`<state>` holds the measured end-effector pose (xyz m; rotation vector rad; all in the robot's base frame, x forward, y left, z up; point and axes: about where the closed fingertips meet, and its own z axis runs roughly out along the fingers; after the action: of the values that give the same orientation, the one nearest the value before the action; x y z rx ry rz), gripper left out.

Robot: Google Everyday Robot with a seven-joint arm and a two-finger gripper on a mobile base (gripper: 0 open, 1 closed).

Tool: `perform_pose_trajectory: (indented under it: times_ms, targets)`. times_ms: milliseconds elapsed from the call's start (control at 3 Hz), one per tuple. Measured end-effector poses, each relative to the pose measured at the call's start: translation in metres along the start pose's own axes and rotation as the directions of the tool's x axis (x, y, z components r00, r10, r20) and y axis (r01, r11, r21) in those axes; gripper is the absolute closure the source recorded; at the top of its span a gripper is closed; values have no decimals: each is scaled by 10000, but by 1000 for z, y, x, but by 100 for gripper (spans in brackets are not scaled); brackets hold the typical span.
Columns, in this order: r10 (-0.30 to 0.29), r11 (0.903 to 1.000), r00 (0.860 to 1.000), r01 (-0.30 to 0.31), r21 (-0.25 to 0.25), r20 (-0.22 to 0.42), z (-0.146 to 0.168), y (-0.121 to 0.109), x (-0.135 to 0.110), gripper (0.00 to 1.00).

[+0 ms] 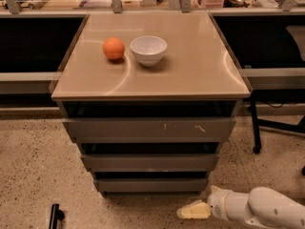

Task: Open bottom drawer

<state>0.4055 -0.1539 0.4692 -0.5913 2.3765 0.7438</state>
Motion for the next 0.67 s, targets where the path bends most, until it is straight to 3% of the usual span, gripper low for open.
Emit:
perform_pose_trajectory:
  times_ms: [667]
  targets:
    - [197, 9998, 9998, -197, -18, 13, 9, -2, 8, 42]
